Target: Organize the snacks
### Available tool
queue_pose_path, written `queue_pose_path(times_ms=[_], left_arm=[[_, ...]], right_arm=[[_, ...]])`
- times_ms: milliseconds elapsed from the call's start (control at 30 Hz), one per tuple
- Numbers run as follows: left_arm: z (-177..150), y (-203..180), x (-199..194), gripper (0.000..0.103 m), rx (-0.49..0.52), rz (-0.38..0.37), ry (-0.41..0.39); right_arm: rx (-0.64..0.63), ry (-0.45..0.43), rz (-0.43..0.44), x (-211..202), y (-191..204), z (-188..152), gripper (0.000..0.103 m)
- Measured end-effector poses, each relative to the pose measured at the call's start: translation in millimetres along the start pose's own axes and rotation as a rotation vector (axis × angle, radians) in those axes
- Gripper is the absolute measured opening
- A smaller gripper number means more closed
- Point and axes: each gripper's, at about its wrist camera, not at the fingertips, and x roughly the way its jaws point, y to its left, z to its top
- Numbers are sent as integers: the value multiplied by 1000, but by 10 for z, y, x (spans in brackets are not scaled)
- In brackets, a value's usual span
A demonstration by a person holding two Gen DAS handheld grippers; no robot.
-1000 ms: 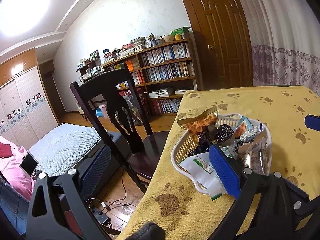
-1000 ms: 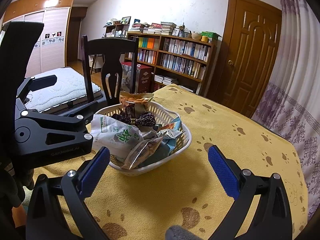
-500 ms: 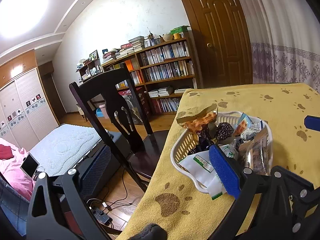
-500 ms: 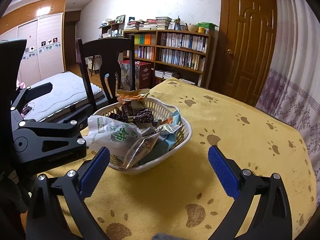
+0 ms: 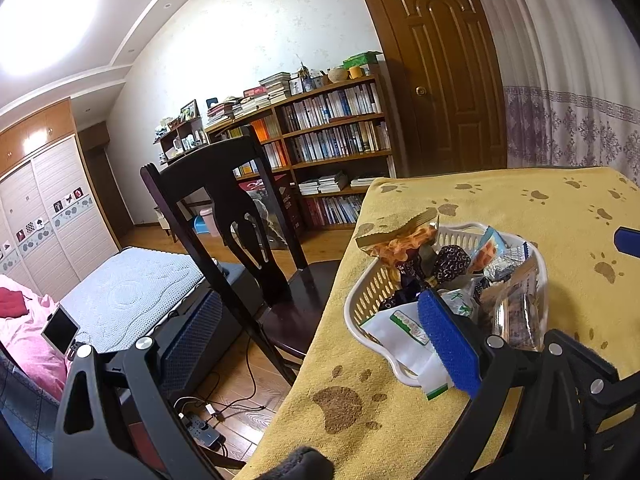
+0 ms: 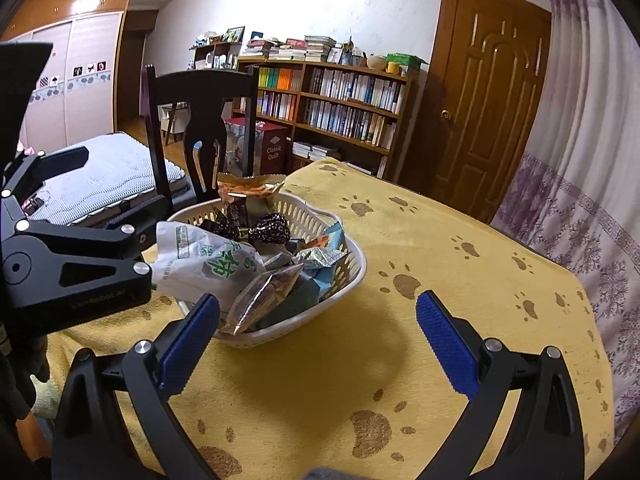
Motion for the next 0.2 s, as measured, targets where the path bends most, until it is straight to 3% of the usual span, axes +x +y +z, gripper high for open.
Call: queue_pose_path(times_ms=[200], left_arm=[[2, -14, -18, 100, 11, 8, -2]], right_arm=[[-1, 2, -19, -11, -21, 2, 98]])
